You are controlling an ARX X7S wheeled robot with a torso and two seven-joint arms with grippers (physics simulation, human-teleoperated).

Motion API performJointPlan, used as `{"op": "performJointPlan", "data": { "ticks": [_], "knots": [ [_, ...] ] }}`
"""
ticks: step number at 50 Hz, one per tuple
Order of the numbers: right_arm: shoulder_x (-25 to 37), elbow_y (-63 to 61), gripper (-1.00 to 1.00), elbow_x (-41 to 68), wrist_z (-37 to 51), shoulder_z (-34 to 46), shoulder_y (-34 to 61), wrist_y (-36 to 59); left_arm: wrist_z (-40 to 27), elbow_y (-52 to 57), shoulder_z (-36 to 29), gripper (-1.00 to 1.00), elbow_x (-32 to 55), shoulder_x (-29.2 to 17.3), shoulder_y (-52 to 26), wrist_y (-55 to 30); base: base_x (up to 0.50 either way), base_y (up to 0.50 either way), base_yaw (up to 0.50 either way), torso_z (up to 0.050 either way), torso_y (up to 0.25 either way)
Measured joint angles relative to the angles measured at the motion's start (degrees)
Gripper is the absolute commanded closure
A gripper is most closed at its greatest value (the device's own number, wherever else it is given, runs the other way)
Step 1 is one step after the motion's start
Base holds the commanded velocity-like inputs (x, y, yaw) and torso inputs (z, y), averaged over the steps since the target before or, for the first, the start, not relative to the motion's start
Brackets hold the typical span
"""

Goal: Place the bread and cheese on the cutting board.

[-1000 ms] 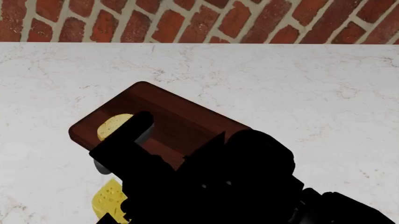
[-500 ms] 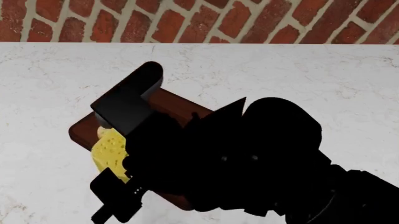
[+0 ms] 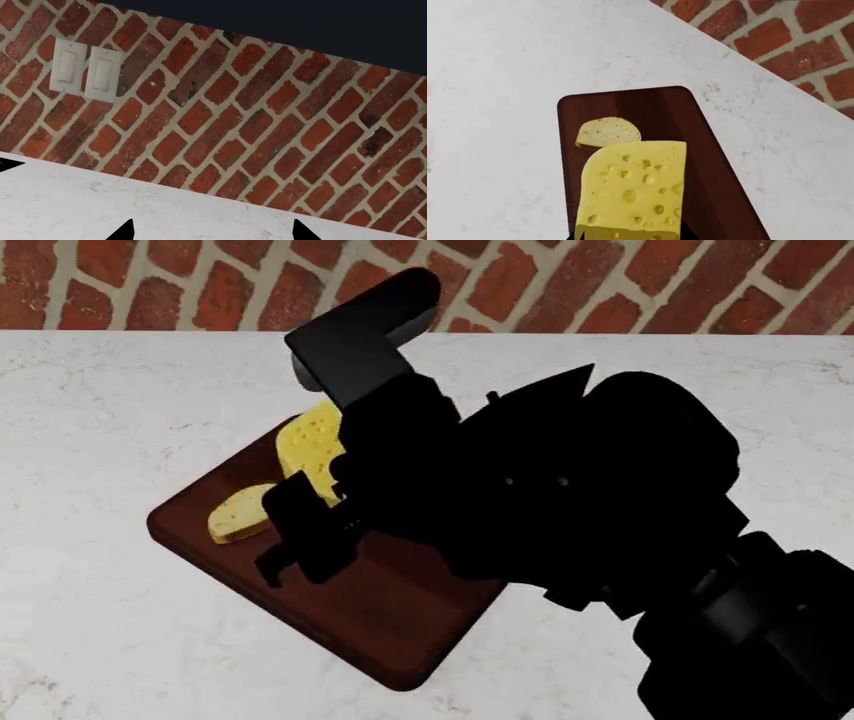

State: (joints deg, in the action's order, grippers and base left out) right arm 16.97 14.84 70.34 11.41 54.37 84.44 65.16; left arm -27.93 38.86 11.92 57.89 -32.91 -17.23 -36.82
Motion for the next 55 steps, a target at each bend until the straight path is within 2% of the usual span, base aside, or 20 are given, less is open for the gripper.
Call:
{"op": "performJointPlan", "data": {
  "ticks": [19, 36, 55],
  "knots": [
    [-2.33, 12.69, 1.0, -6.03, -3.5, 2.68, 1.1, -4.52, -0.07, -0.09, -0.11, -1.0, 0.2, -0.17, -0.01, 0.22, 0.0, 0.0, 0.0, 0.0, 0.0],
    [-7.59, 24.59, 1.0, -9.38, -11.95, 7.51, 1.4, -5.43, -0.24, 0.04, 0.04, -1.0, 0.38, -0.41, 0.2, 0.46, 0.0, 0.0, 0.0, 0.0, 0.0],
    [-11.82, 34.65, 1.0, -10.58, -18.76, 9.45, 1.87, -6.64, -0.46, 0.11, -0.53, -1.0, 0.22, -0.59, 0.08, 0.43, 0.0, 0.0, 0.0, 0.0, 0.0]
  ]
}}
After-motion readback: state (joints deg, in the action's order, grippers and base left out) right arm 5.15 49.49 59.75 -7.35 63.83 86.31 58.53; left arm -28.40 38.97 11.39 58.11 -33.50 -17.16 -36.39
